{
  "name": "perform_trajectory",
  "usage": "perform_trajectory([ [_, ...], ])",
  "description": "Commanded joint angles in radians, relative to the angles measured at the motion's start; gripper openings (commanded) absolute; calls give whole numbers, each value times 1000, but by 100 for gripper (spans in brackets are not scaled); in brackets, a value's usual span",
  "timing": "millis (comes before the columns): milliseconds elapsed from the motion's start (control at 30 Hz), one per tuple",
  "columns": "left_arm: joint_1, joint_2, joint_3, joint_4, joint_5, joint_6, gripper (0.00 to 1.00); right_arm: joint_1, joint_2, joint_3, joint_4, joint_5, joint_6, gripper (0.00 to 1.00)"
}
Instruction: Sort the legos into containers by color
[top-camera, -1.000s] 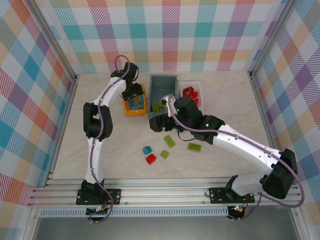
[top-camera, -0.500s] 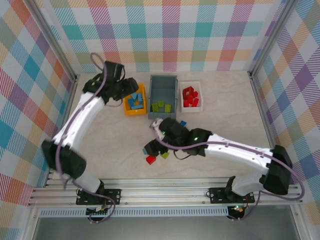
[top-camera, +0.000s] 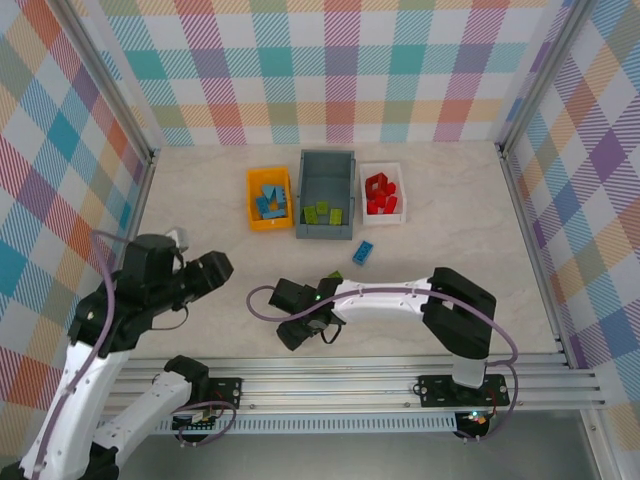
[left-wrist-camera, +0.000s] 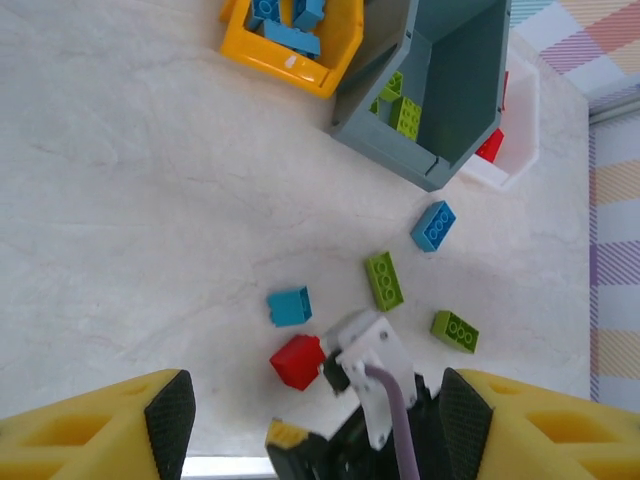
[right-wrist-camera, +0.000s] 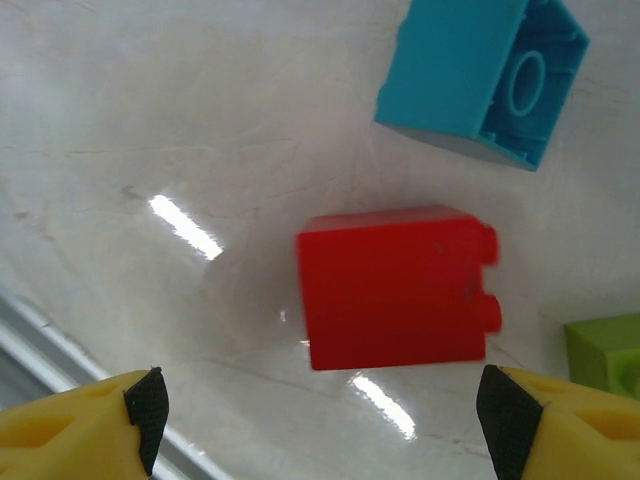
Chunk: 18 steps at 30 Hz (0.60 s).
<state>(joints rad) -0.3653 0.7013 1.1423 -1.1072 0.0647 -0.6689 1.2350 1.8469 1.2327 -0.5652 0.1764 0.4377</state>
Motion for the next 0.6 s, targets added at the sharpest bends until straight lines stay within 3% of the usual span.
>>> perform_trajectory([
  [0, 5, -6, -24, -55, 31, -28, 68, 6, 31, 51, -33, 75, 12, 83],
  [267, 5, 6, -29, -18, 52, -37, 67, 6, 112, 112, -43, 109, 16, 75],
  [567, 5, -7, -35, -17, 68, -37, 67, 6, 92, 130, -72, 121, 20, 44],
])
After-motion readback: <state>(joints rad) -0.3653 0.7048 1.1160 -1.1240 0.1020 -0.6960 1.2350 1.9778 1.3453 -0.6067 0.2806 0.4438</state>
